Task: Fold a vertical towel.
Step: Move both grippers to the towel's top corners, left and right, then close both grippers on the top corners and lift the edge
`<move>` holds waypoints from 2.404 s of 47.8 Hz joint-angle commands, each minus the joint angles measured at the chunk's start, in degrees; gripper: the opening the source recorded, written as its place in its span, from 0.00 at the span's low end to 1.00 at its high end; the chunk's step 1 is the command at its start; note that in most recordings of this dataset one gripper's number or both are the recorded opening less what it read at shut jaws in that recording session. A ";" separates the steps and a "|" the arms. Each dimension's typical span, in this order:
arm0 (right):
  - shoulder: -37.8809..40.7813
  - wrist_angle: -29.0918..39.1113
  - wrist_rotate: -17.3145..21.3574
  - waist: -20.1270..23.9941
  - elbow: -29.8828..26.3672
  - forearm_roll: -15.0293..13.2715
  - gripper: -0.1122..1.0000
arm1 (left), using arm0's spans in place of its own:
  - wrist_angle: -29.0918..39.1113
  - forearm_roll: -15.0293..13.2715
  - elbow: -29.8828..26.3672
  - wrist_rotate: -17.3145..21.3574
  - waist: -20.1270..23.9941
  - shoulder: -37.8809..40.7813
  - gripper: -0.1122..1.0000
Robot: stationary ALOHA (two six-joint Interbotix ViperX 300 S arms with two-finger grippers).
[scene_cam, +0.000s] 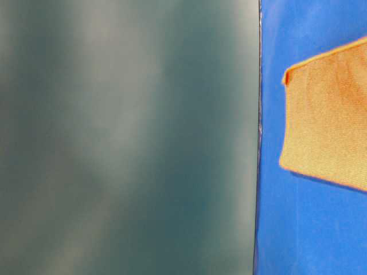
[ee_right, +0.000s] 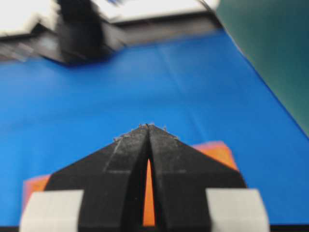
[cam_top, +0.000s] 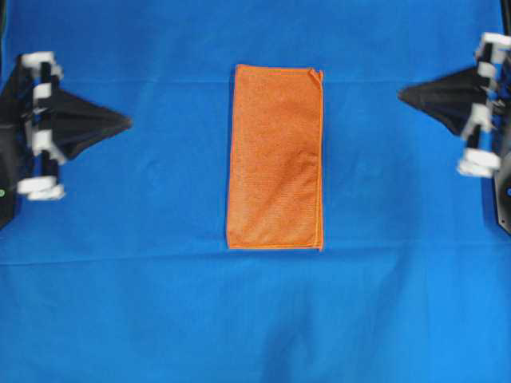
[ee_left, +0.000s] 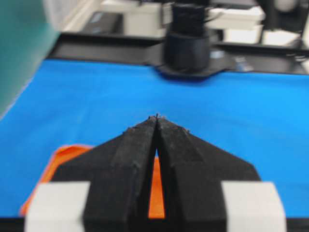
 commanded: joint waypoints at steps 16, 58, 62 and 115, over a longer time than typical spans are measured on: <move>20.83 0.18 0.09 -9.76 -6.94 -0.09 0.23 | -1.58 -0.26 -11.07 -0.44 10.28 23.73 0.23; 54.58 2.37 -0.09 -15.47 -22.24 -2.11 0.62 | -3.16 -0.26 -26.10 -0.53 19.69 57.39 0.75; 54.76 2.37 -0.09 -15.47 -22.32 -2.11 0.62 | -3.08 -0.26 -26.19 -0.53 19.69 58.36 0.74; 51.68 3.52 -0.53 -19.25 -23.12 -3.96 0.12 | 2.20 -0.18 -28.30 5.01 22.15 55.28 0.11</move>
